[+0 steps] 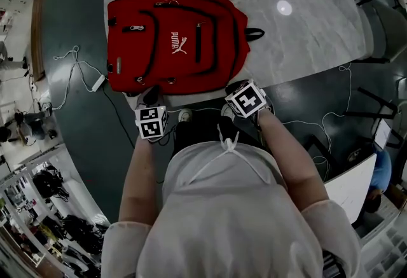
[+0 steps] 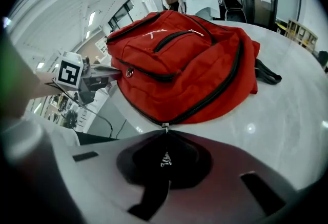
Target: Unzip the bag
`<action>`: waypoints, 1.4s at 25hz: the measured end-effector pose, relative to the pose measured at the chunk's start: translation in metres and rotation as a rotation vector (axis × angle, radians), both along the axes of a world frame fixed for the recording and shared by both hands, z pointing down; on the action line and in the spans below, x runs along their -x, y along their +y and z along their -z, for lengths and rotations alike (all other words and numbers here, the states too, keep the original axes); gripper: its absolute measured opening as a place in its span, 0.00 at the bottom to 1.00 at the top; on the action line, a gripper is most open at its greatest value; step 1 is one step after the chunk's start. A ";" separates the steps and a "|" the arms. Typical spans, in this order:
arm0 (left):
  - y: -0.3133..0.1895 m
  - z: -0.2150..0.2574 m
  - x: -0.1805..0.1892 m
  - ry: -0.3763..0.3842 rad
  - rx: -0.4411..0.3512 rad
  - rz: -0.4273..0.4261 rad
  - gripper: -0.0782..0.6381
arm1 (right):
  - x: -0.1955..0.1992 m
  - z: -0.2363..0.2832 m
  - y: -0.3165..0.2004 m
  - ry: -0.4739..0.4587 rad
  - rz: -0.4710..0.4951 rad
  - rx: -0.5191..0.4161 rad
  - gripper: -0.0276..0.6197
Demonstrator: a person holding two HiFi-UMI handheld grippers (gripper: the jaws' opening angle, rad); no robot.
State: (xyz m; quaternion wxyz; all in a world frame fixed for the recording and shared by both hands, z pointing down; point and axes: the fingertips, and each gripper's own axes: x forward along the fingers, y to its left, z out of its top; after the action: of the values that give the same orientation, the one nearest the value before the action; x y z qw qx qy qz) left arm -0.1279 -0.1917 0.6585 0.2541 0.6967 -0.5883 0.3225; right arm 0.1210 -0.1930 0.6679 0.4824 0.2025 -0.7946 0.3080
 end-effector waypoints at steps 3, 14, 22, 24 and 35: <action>0.000 -0.001 0.001 -0.003 0.001 0.016 0.14 | -0.008 -0.001 -0.007 0.017 0.018 -0.009 0.09; 0.000 -0.001 0.001 -0.005 0.009 0.056 0.14 | -0.032 -0.001 -0.027 0.037 0.043 -0.003 0.09; -0.001 -0.002 0.002 -0.001 0.010 0.072 0.14 | -0.035 0.000 -0.036 0.033 0.075 0.030 0.09; -0.001 -0.001 0.001 0.001 0.010 0.074 0.14 | -0.036 0.001 -0.040 0.027 0.075 0.039 0.09; -0.001 -0.002 0.002 0.005 0.013 0.088 0.14 | -0.038 -0.003 -0.041 0.043 0.024 0.047 0.09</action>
State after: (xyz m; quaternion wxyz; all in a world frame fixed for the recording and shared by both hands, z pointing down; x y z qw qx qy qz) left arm -0.1299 -0.1928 0.6605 0.2741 0.6694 -0.6155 0.3129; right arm 0.1591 -0.2341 0.6713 0.5077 0.1882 -0.7790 0.3163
